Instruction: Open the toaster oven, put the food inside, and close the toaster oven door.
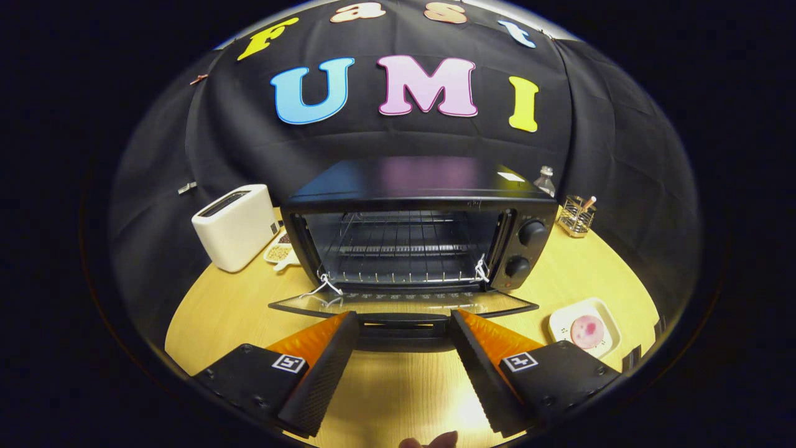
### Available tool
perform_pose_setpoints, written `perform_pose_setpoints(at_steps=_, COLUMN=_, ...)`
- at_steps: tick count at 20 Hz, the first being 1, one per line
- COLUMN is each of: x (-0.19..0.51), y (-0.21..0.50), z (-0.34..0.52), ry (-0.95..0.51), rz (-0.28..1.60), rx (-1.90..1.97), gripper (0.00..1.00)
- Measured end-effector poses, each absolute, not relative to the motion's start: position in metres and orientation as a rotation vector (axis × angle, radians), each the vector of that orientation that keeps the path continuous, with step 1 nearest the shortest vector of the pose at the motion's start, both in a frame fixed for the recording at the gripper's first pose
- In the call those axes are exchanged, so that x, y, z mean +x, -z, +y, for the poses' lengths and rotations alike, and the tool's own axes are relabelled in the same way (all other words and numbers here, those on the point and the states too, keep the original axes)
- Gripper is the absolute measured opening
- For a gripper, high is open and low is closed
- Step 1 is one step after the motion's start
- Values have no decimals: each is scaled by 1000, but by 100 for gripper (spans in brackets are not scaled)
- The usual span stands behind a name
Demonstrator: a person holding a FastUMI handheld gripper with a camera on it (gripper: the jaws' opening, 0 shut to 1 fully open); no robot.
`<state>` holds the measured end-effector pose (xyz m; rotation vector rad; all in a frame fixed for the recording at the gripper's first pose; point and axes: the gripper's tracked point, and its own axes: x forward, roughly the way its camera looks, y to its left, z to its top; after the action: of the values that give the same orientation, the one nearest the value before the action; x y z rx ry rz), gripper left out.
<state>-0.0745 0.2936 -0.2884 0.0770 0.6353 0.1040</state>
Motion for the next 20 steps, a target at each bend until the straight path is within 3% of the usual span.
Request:
perform_pose_setpoints(at_steps=12, x=-124, y=368, z=287, ry=-188, rz=909, rx=42, gripper=98)
perform_pose_setpoints(at_steps=20, x=-135, y=315, z=216, ry=-305, rz=872, rx=98, gripper=98)
